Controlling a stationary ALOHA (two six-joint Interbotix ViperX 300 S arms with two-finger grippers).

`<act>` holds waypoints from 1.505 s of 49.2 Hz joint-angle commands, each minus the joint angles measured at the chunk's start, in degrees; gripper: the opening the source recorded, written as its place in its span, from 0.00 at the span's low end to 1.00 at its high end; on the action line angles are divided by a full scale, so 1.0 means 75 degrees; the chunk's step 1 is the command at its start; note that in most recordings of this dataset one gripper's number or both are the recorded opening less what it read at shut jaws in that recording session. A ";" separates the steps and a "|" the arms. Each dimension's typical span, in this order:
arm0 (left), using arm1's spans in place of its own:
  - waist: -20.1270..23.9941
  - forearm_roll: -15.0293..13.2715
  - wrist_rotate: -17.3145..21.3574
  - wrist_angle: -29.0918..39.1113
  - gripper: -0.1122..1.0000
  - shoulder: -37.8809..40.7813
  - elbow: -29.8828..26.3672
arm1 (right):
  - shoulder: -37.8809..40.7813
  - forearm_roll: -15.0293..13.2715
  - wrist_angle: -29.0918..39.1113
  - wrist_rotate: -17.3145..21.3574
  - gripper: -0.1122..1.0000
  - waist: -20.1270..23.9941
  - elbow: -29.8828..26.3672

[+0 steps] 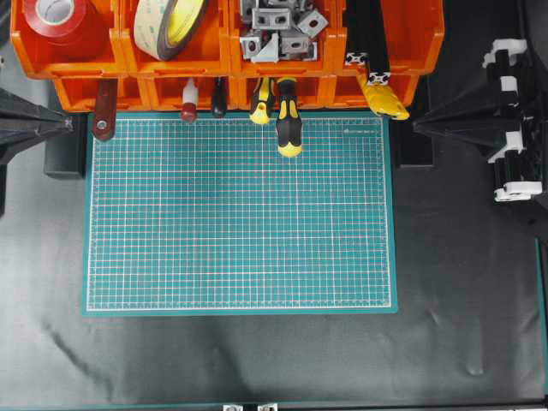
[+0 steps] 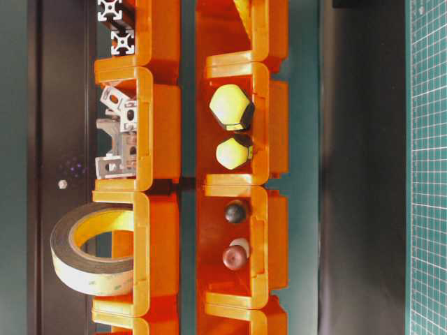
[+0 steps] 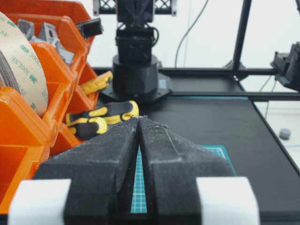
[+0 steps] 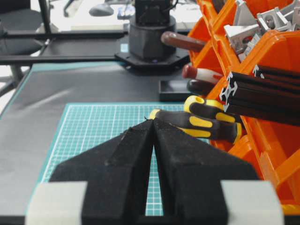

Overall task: Pick corner brachets from container rack with right arm.
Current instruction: 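Move the right gripper up to the bin of silver corner brackets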

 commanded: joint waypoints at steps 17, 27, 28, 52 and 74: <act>-0.0164 0.0281 -0.0246 0.2238 0.10 -0.0469 -0.1137 | 0.0188 0.0809 0.3340 0.0820 0.11 -0.0012 -0.2027; -0.0129 0.0281 -0.0281 0.2508 0.10 -0.0527 -0.1207 | 0.0891 0.0797 0.6691 0.0809 0.11 -0.0152 -0.4406; -0.0129 0.0281 -0.0305 0.2555 0.10 -0.0527 -0.1219 | 0.0984 0.0809 0.7020 0.0809 0.11 -0.0152 -0.4629; -0.0223 0.0281 -0.0914 0.3785 0.10 -0.0609 -0.1664 | 0.3609 0.0305 1.1766 0.0715 0.11 -0.1195 -0.8941; -0.0234 0.0281 -0.0914 0.3785 0.10 -0.0551 -0.1758 | 0.6012 0.0211 1.2164 -0.1734 0.11 -0.1898 -1.1168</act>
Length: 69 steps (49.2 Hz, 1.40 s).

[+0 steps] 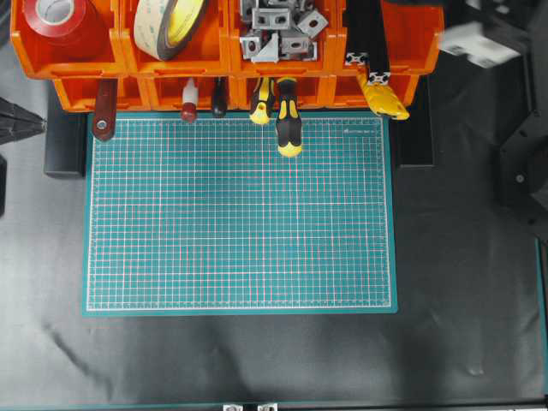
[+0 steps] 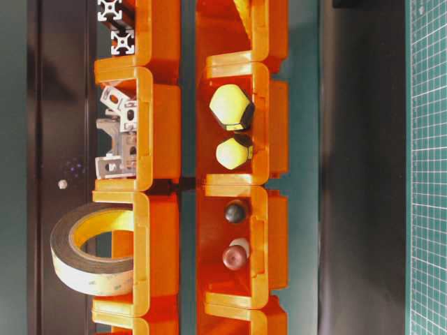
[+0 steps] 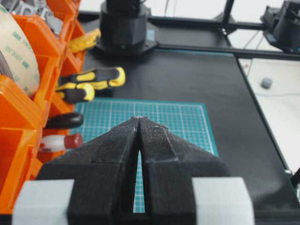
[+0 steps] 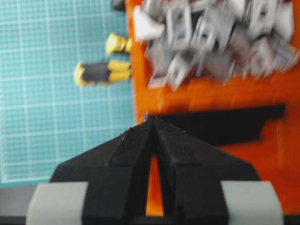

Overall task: Pick corner brachets from container rack with right arm.
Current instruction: 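Move the right gripper up to the bin of silver corner brackets, then lower the right gripper into the bin and close on a bracket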

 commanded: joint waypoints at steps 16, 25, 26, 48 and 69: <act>-0.0035 0.0023 -0.0328 0.0012 0.10 0.0293 -0.0234 | 0.1594 -0.0012 0.0598 -0.0457 0.38 -0.0340 -0.1266; -0.0070 0.0023 -0.0434 0.0023 0.10 0.0375 -0.0234 | 0.1758 -0.0012 0.0492 -0.0504 0.82 -0.0398 -0.1172; -0.0082 0.0023 -0.0434 0.0023 0.10 0.0363 -0.0234 | 0.1770 -0.0012 0.0469 -0.0527 0.84 -0.0410 -0.1172; -0.0094 0.0023 -0.0422 0.0023 0.10 0.0375 -0.0223 | 0.2145 -0.0012 0.0258 -0.0492 0.87 -0.0563 -0.1160; -0.0047 0.0023 -0.0410 0.0035 0.10 0.0352 -0.0223 | 0.2379 0.0000 0.0023 -0.0434 0.87 -0.0621 -0.0926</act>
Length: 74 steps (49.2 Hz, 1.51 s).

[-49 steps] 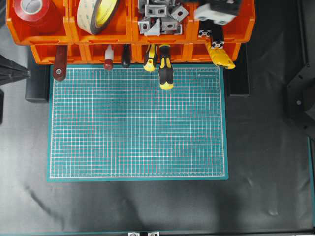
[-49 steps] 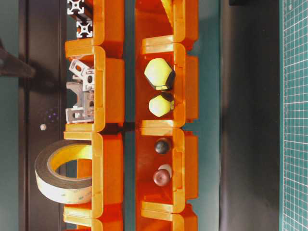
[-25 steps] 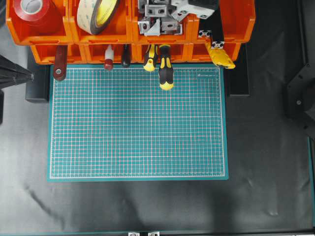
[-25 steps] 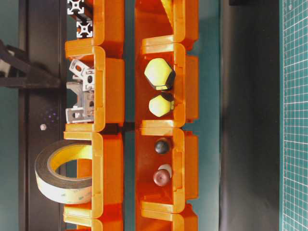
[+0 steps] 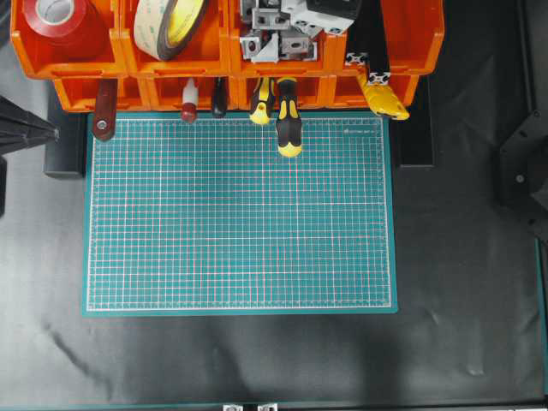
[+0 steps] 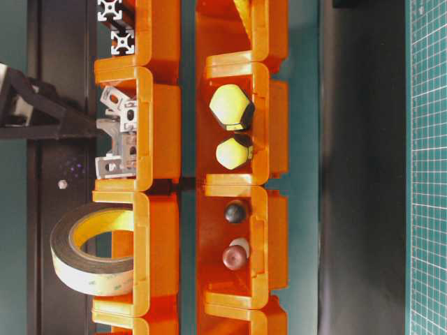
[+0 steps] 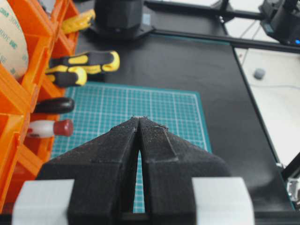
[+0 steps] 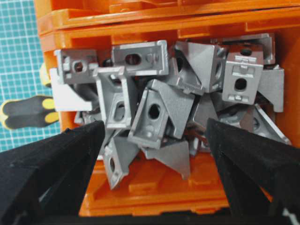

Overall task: Pick corner brachets from container rack with right arm.
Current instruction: 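Lower the right gripper into the bin and close on a bracket, then lift the silver bracket out and carry it over the green mat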

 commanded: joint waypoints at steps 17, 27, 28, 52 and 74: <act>0.0094 0.0023 0.0000 -0.0035 0.10 0.0035 -0.0211 | -0.0129 0.0059 -0.0844 0.0047 0.87 -0.0070 0.0773; 0.0094 0.0023 -0.0012 -0.0035 0.10 0.0023 -0.0223 | -0.0129 0.0059 -0.1043 0.0141 0.87 -0.0094 0.0820; 0.0094 0.0023 -0.0012 -0.0035 0.10 0.0023 -0.0211 | -0.0129 0.0059 -0.1020 0.0152 0.87 -0.0082 0.0820; 0.0094 0.0023 -0.0023 -0.0035 0.10 0.0023 -0.0188 | -0.0141 0.0047 -0.0434 0.0234 0.87 -0.0082 0.0820; 0.0117 0.0023 -0.0023 -0.0023 0.10 0.0012 -0.0176 | -0.0141 0.0023 -0.0410 0.0199 0.68 -0.0012 0.0703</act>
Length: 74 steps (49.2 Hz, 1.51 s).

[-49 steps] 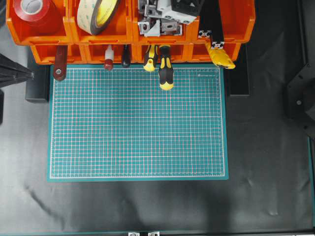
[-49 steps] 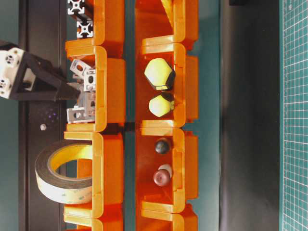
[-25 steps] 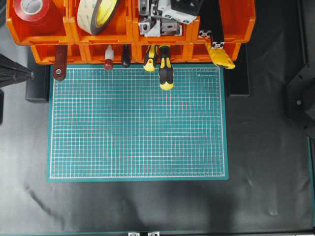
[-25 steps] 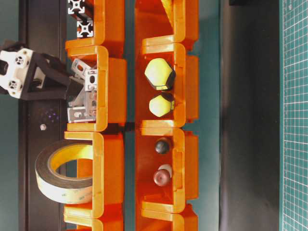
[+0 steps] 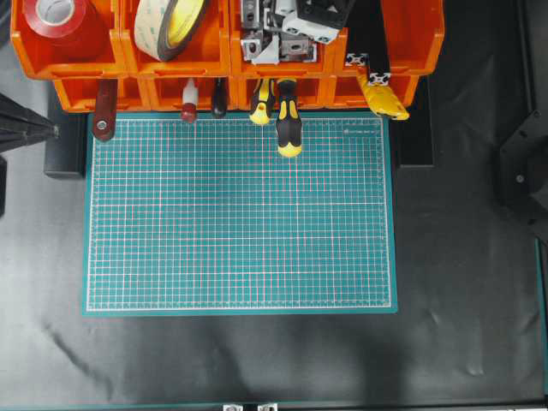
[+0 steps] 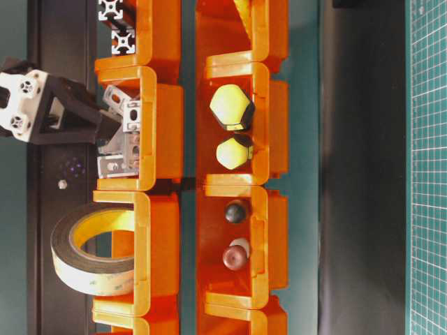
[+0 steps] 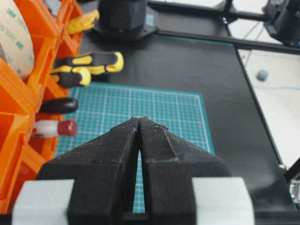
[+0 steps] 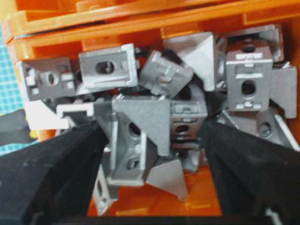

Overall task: Pick corner brachets from container rack with right arm.
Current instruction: 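Lift the silver bracket out and carry it over the green mat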

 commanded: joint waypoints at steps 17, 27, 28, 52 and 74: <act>0.0035 0.0035 -0.0023 -0.0023 0.10 0.0035 -0.0164 | -0.0082 -0.0047 0.0105 -0.0012 0.41 0.0129 -0.0434; 0.0035 0.0035 -0.0023 -0.0023 0.10 0.0023 -0.0176 | -0.0094 -0.0047 0.0141 0.0047 0.40 0.0211 -0.0621; 0.0035 0.0035 -0.0023 -0.0035 0.10 0.0035 -0.0176 | -0.0094 -0.0047 0.0152 0.0070 0.40 0.0211 -0.0645; 0.0082 0.0035 -0.0012 0.0105 0.10 -0.0059 -0.0176 | -0.0621 -0.0059 0.0141 0.0328 0.30 0.0258 -0.0750; 0.0117 0.0035 -0.0012 0.0363 0.10 -0.0258 -0.0223 | -0.1348 -0.0059 0.0152 0.0363 0.30 0.1137 -0.0691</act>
